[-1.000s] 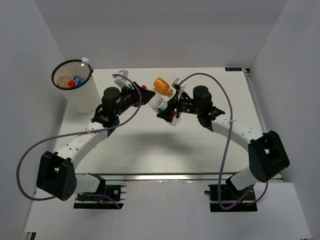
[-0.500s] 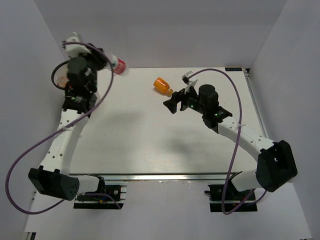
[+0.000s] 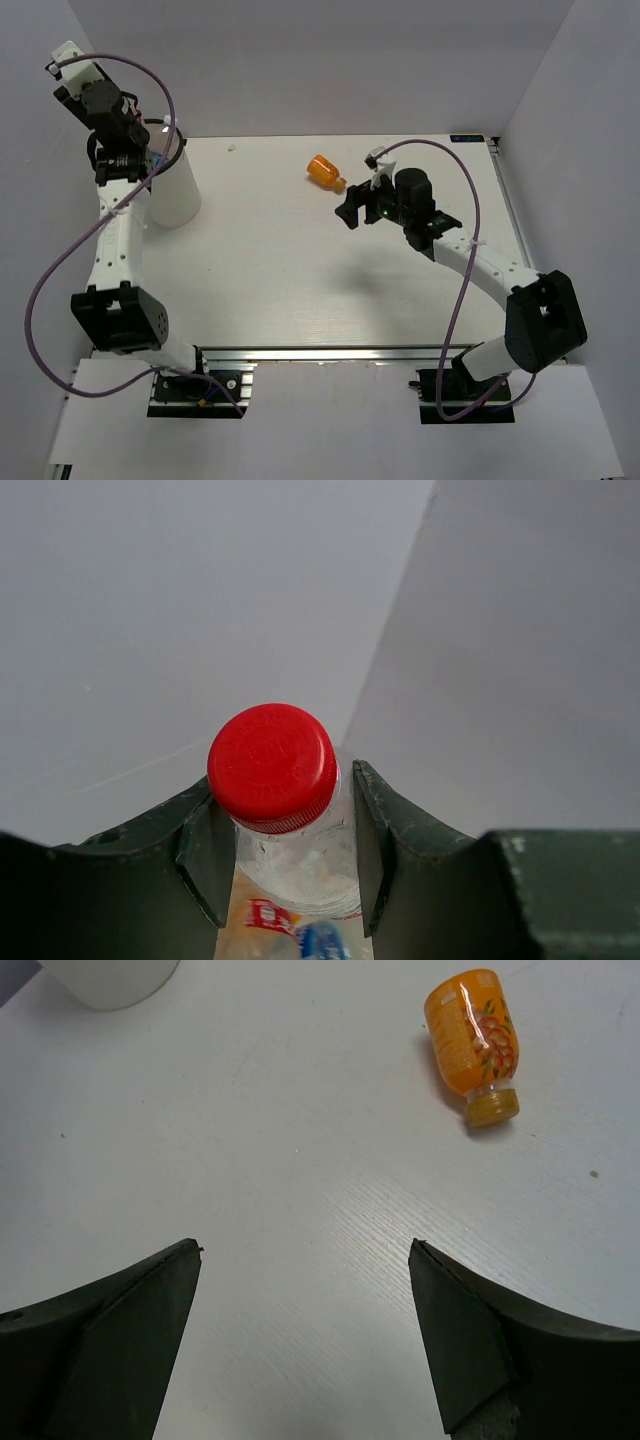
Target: Put the plastic bottles in the bin
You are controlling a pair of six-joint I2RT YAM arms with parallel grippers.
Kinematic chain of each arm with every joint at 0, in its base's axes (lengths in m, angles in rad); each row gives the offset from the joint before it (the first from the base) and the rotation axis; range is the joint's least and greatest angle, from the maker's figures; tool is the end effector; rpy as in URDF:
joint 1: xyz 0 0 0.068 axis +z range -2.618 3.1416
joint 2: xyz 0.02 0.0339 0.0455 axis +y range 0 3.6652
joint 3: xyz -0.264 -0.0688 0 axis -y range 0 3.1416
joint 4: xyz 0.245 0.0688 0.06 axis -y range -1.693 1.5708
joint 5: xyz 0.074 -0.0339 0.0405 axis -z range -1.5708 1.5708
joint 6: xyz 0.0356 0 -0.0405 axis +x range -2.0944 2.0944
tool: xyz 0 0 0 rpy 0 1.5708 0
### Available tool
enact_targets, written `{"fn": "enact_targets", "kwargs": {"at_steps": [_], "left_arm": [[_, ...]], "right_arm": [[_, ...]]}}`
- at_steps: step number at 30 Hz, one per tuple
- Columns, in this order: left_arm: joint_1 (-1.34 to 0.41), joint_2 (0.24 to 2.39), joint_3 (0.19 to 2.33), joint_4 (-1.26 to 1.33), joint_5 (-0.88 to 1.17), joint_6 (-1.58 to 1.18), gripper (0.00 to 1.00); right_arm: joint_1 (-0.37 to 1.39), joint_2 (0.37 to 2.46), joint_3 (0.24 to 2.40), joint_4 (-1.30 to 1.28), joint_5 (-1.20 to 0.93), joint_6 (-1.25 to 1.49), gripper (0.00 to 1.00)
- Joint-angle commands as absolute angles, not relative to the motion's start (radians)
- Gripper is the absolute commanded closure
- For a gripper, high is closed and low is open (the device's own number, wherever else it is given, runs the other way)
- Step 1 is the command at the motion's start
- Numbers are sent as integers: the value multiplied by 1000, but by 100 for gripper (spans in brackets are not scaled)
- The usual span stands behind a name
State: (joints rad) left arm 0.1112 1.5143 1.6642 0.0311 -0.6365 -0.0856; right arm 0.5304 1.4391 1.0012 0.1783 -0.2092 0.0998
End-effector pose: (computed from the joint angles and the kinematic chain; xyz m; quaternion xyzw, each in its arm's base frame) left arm 0.3349 0.0587 0.4915 -0.2989 0.5816 0.2097 0.7269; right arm 0.2877 0.1773 0.2977 -0.2306 0.7566 0.2666 0.5508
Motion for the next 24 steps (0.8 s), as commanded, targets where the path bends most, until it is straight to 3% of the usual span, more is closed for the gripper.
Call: {"fn": "enact_targets", "kwargs": {"at_steps": [1, 18, 24], "left_arm": [[135, 1562, 1664, 73, -650, -80, 100], [160, 1784, 1697, -74, -603, -58, 100], [160, 1827, 1648, -89, -592, -35, 100]], "right_arm": [[525, 1463, 1054, 186, -221, 74, 11], [511, 1623, 1137, 140, -230, 6, 11], [497, 1761, 1268, 140, -183, -41, 11]]}}
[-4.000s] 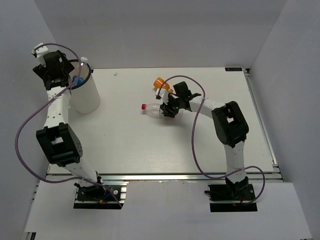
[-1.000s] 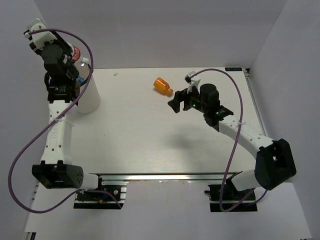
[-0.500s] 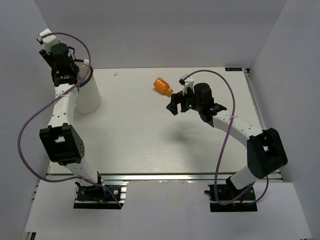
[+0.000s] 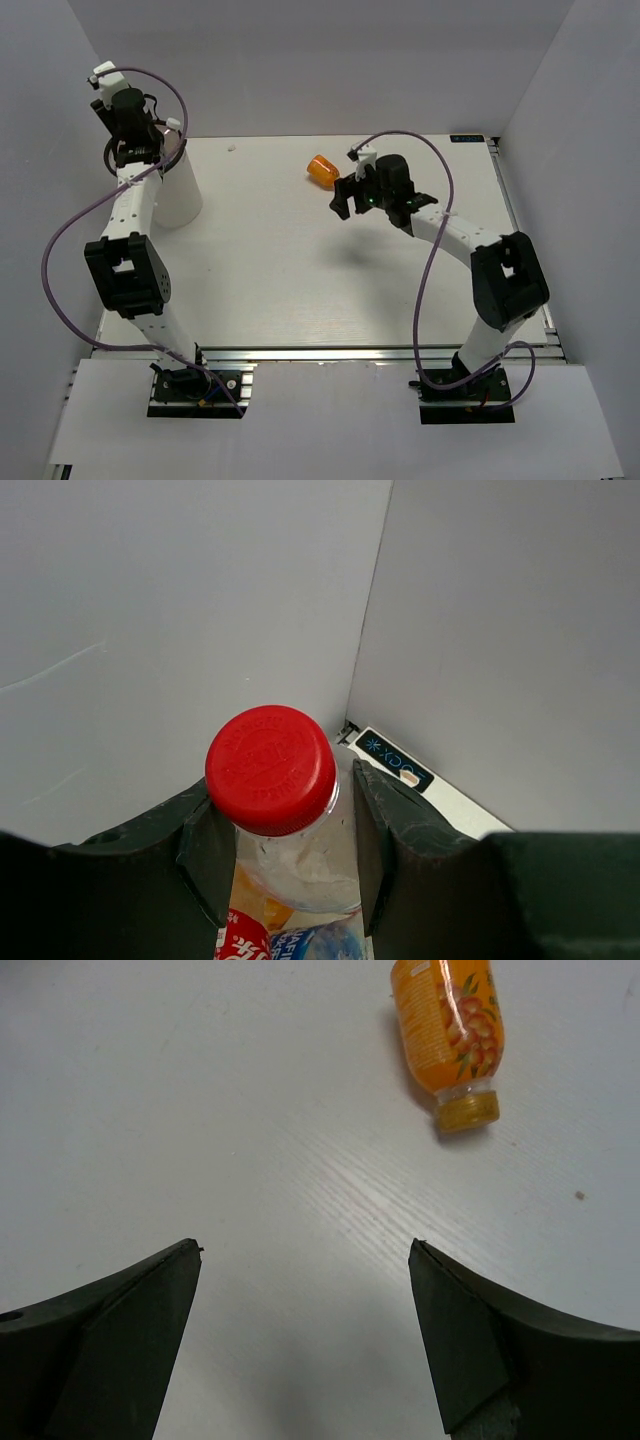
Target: Put the plastic bottles in the bin
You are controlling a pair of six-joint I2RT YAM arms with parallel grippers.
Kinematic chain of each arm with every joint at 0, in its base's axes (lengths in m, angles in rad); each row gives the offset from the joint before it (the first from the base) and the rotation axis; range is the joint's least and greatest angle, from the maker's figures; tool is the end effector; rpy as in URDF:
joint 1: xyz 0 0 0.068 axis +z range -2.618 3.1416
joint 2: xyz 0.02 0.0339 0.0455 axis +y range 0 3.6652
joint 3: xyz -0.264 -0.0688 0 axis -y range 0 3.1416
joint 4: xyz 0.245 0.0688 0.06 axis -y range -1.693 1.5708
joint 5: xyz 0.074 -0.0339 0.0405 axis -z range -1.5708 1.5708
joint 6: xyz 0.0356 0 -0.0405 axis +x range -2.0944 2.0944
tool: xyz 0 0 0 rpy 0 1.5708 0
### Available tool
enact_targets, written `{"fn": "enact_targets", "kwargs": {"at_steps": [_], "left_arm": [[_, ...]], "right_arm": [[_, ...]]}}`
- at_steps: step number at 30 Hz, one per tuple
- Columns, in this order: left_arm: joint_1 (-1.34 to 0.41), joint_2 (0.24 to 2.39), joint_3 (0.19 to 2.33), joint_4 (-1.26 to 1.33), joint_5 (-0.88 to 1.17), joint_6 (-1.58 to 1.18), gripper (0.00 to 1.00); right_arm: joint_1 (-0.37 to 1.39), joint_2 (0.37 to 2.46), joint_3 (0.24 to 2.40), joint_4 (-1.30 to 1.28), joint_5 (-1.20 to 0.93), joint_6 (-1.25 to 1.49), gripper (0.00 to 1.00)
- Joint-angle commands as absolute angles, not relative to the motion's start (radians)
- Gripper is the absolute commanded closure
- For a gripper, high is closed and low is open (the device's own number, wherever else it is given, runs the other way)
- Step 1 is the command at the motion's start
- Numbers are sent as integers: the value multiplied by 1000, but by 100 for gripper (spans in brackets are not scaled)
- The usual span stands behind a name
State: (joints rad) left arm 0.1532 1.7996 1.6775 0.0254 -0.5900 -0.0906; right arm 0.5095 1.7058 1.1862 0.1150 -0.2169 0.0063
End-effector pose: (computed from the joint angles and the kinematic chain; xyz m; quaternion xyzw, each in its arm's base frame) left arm 0.4254 0.0857 0.3903 -0.2801 0.6795 0.2353 0.6360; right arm 0.3437 0.2008 0.2627 -0.2643 0.7889 0.2270 0.5062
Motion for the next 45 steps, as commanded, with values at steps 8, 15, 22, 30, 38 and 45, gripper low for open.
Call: {"fn": "enact_targets", "kwargs": {"at_steps": [8, 15, 22, 30, 38, 45], "left_arm": [[158, 1853, 1583, -83, -577, -12, 100], [158, 1845, 1565, -89, -557, -25, 89], [158, 1839, 1643, -130, -523, -58, 51], [160, 1793, 1755, -175, -531, -64, 2], [160, 1684, 1867, -233, -526, -118, 2], [156, 1458, 1705, -244, -197, -337, 2]], "right_arm": [[494, 1995, 1509, 147, -91, -98, 11], [483, 2225, 1733, 140, -84, -218, 11], [443, 2425, 1937, 114, -172, -198, 11], [430, 2537, 2071, 75, -267, -164, 11], [430, 2473, 2007, 101, -374, -140, 63], [429, 2194, 1682, 239, -411, -104, 81]]}}
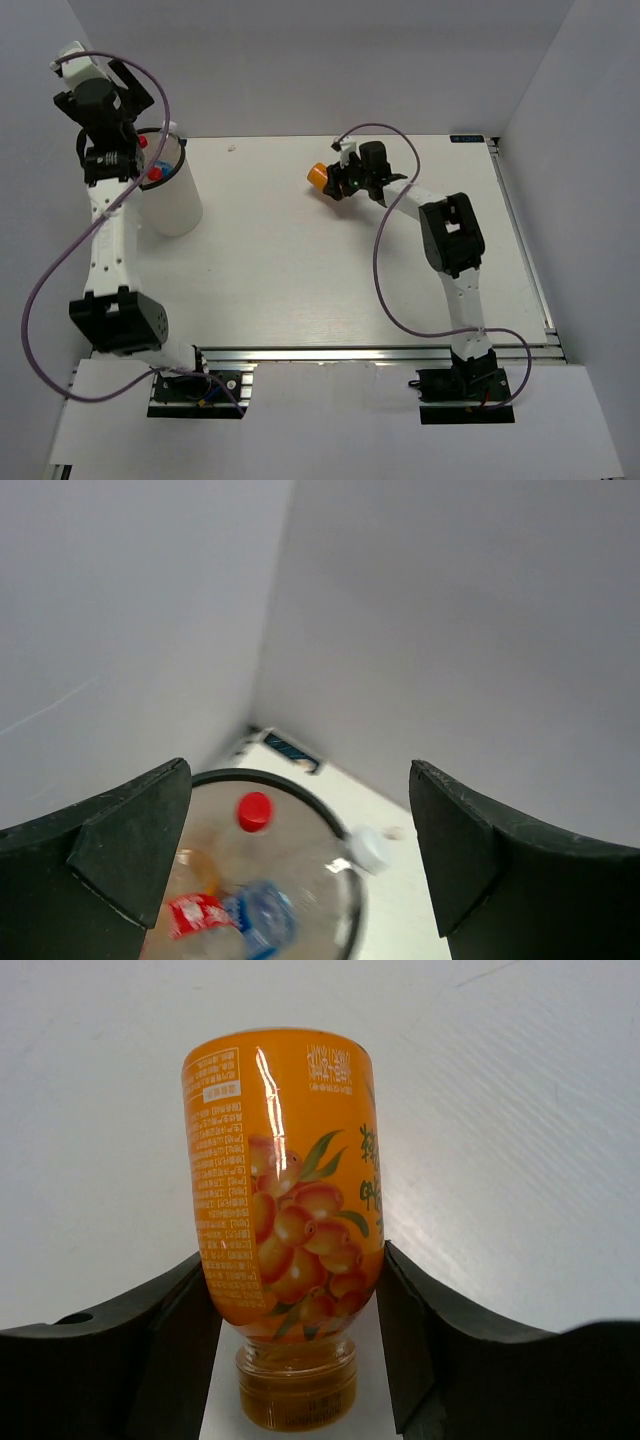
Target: Put the plastic bottles in the bin
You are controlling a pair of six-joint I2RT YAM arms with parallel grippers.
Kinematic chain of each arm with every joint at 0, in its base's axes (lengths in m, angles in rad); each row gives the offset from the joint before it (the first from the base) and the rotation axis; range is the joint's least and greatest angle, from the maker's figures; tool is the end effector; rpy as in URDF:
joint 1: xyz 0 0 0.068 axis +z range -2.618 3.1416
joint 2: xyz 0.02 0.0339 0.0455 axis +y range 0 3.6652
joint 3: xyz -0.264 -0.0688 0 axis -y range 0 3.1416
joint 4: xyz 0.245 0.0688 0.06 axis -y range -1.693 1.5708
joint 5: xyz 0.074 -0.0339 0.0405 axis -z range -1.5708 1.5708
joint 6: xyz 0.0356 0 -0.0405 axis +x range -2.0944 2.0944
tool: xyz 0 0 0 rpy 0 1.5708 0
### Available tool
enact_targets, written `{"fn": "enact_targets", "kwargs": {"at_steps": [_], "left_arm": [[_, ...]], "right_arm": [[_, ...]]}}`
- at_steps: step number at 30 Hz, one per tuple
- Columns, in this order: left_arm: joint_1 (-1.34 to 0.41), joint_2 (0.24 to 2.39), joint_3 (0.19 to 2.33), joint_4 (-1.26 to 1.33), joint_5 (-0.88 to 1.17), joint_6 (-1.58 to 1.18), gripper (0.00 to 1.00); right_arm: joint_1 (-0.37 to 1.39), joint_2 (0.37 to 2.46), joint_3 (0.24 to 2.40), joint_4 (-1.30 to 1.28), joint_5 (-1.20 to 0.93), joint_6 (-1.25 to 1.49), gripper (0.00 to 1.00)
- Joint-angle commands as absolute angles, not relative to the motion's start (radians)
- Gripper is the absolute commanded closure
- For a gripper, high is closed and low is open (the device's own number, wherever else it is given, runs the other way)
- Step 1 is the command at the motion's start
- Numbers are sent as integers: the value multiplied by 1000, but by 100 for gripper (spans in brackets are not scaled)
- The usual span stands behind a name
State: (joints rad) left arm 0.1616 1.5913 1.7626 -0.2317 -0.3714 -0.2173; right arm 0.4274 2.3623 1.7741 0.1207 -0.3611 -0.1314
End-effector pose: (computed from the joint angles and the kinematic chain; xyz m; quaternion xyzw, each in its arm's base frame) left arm 0.3568 0.0713 0.4719 -0.2591 0.6790 0.1156 0.6771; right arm 0.4869 0.2356 0.1647 -0.3215 0.7794 0.2273 0.4874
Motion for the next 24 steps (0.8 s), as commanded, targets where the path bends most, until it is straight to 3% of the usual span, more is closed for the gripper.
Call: {"fn": "enact_targets", "kwargs": {"at_steps": [1, 5, 6, 10, 17, 24], "left_arm": [[156, 1435, 1678, -247, -110, -362, 2], [115, 1300, 1492, -235, 116, -474, 2], [89, 1275, 1441, -224, 139, -485, 2], [-144, 1168, 1226, -192, 51, -511, 2], [-403, 1094, 925, 104, 143, -652, 2], [-543, 1121, 816, 321, 166, -758, 2]], "right_arm": [[430, 2109, 1634, 276, -432, -92, 82], [429, 1872, 1294, 430, -506, 32, 84], [430, 1829, 1293, 464, -506, 52, 84], [437, 1613, 1021, 601, -572, 142, 84], [480, 1441, 847, 719, -629, 254, 85], [521, 1445, 856, 709, -644, 298, 85]]}}
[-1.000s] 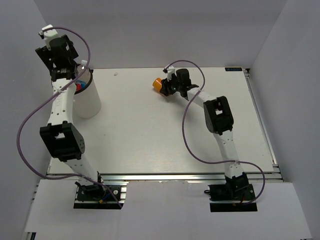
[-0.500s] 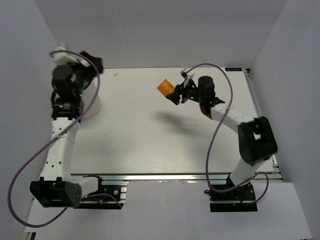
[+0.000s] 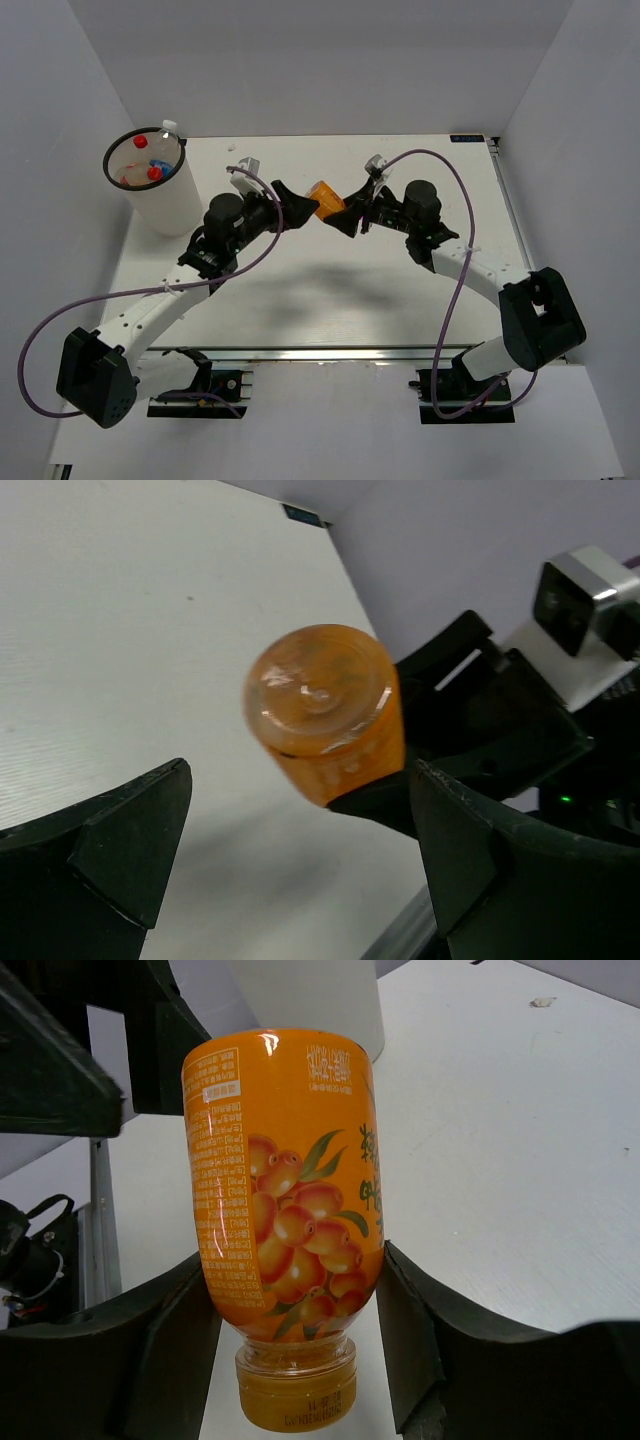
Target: Put the plastic bottles in the bin
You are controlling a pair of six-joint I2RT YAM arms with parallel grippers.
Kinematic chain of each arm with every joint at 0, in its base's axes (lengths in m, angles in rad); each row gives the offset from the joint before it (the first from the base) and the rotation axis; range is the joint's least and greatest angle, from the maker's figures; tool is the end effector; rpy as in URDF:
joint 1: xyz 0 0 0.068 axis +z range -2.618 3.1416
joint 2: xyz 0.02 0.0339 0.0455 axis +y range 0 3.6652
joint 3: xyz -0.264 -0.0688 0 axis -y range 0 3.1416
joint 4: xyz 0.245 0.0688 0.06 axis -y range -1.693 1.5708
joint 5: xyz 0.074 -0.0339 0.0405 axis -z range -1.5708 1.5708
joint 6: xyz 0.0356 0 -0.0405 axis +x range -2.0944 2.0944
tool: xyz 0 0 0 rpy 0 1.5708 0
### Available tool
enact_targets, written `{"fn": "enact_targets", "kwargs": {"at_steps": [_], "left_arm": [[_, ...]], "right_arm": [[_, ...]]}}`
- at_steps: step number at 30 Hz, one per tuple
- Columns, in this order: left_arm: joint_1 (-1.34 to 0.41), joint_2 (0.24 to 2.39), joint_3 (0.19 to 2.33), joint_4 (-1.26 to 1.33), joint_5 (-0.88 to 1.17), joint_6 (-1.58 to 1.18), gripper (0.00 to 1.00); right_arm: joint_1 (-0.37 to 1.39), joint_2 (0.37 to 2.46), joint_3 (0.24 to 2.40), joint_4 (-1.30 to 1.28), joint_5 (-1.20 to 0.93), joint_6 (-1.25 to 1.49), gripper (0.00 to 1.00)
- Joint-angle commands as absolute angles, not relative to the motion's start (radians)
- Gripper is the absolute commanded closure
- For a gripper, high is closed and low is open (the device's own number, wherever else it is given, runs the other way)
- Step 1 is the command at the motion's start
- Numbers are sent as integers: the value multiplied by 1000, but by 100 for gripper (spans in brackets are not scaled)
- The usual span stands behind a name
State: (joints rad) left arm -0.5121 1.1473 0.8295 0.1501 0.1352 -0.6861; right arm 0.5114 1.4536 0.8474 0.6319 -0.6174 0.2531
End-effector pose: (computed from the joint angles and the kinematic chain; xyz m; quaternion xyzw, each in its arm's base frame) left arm 0.2337 -0.1368 0.3164 -0.0228 0.7630 -0.4057 0.5027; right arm 0.2756 0.1783 0.2881 -0.3014 0.6314 0.4512 0.5539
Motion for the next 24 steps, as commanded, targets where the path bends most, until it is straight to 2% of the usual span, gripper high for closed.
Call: {"fn": "enact_targets", "kwargs": {"at_steps": [1, 6, 10, 19, 20, 21, 22, 24], "left_arm": [[-552, 1129, 816, 330, 158, -762, 2], [-580, 1160, 799, 376, 138, -784, 2], [-589, 1192, 818, 344, 95, -755, 2], [-598, 1239, 824, 406, 101, -719, 3], [-598, 1238, 825, 420, 91, -716, 6], [-598, 1235, 828, 420, 83, -712, 15], [-598, 1232, 842, 413, 71, -707, 26], [-598, 1227, 857, 385, 35, -692, 60]], "right_arm": [[523, 1448, 861, 709, -643, 301, 85], [529, 1503, 908, 716, -663, 334, 85], [534, 1516, 897, 848, -703, 411, 86], [564, 1516, 920, 789, -724, 361, 84], [565, 1516, 919, 775, -715, 356, 76], [565, 1514, 917, 767, -707, 353, 69], [565, 1513, 917, 758, -698, 344, 66], [565, 1509, 922, 720, -695, 330, 52]]}}
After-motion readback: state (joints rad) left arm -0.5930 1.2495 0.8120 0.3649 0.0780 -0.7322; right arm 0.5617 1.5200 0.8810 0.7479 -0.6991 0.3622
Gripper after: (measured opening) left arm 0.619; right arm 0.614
